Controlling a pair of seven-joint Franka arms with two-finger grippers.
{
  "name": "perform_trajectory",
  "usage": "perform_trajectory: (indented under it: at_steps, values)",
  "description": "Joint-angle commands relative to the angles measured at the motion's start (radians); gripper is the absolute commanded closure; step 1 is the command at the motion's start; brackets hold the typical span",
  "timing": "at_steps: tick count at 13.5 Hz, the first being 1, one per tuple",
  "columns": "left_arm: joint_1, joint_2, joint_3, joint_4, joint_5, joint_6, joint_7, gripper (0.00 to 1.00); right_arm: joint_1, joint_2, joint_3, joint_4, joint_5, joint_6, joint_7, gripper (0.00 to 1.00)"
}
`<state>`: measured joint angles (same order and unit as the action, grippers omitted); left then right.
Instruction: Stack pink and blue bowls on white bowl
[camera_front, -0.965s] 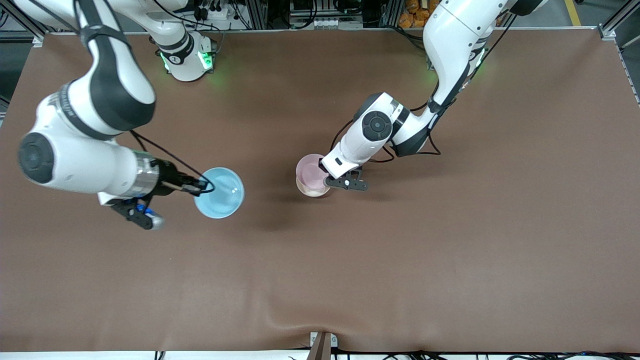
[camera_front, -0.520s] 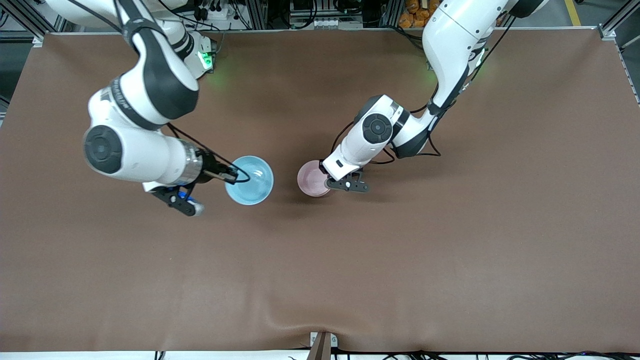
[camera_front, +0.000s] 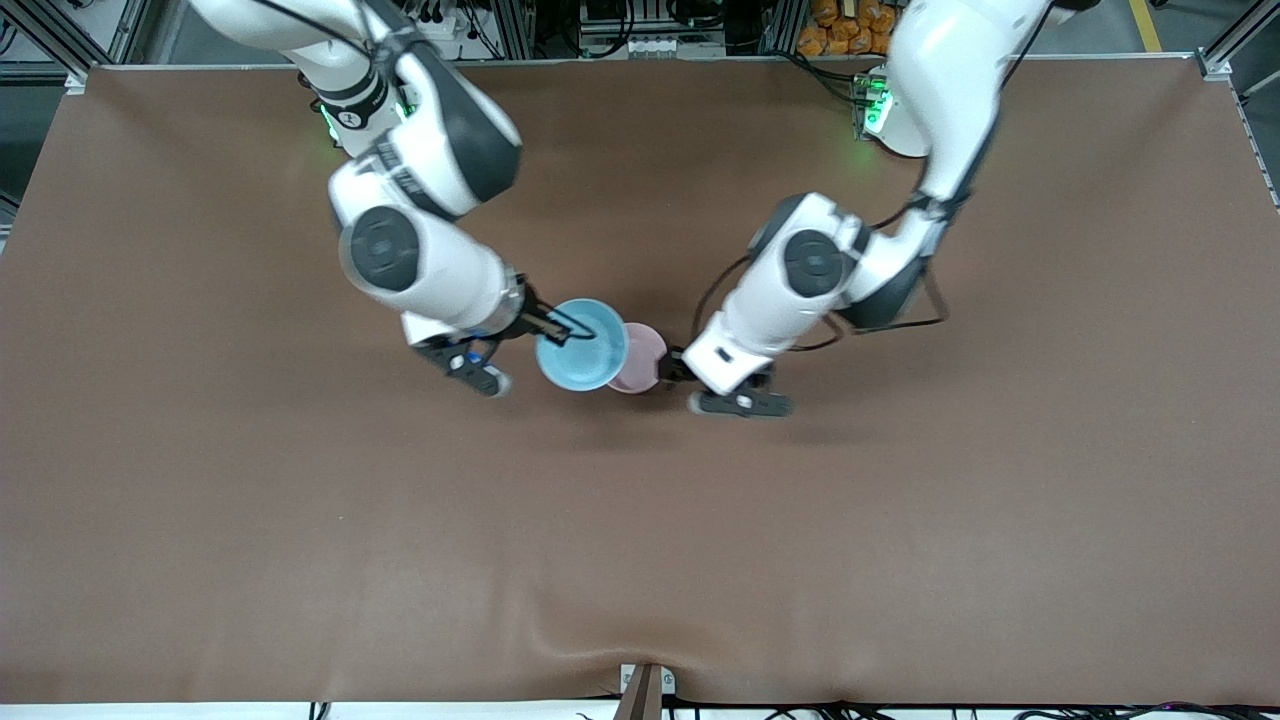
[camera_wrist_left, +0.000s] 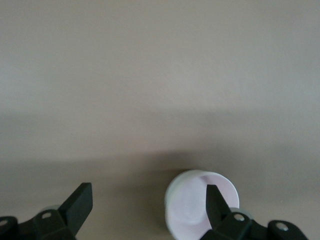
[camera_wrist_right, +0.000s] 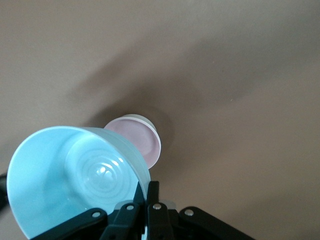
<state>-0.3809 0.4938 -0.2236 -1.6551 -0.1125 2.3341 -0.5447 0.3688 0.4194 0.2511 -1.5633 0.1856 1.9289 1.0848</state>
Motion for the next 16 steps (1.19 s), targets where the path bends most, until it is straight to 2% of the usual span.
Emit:
perform_trajectory:
  at_steps: [1,3,6,8,11,13,16]
  values:
    - [0.133,-0.147,-0.002,0.030,0.066,-0.212,0.005,0.00,0.047,-0.042,-0.009,-0.098,-0.026,0.105,0.073,1.00]
    - [0.193,-0.210,-0.003,0.101,0.111,-0.371,0.023,0.00,0.082,-0.042,-0.009,-0.156,-0.026,0.197,0.102,1.00]
    - [0.302,-0.279,-0.006,0.195,0.099,-0.553,0.119,0.00,0.123,-0.042,-0.012,-0.230,-0.031,0.323,0.104,1.00]
    - [0.365,-0.332,-0.006,0.207,0.108,-0.610,0.156,0.00,0.137,-0.041,-0.012,-0.271,-0.084,0.395,0.104,1.00]
    - [0.427,-0.388,-0.003,0.210,0.116,-0.691,0.221,0.00,0.147,-0.039,-0.012,-0.300,-0.173,0.427,0.104,1.00]
    - [0.491,-0.423,-0.006,0.213,0.114,-0.719,0.276,0.00,0.147,-0.037,-0.010,-0.368,-0.219,0.566,0.103,1.00]
    - [0.536,-0.471,0.000,0.209,0.113,-0.746,0.357,0.00,0.162,-0.019,-0.010,-0.455,-0.222,0.770,0.099,1.00]
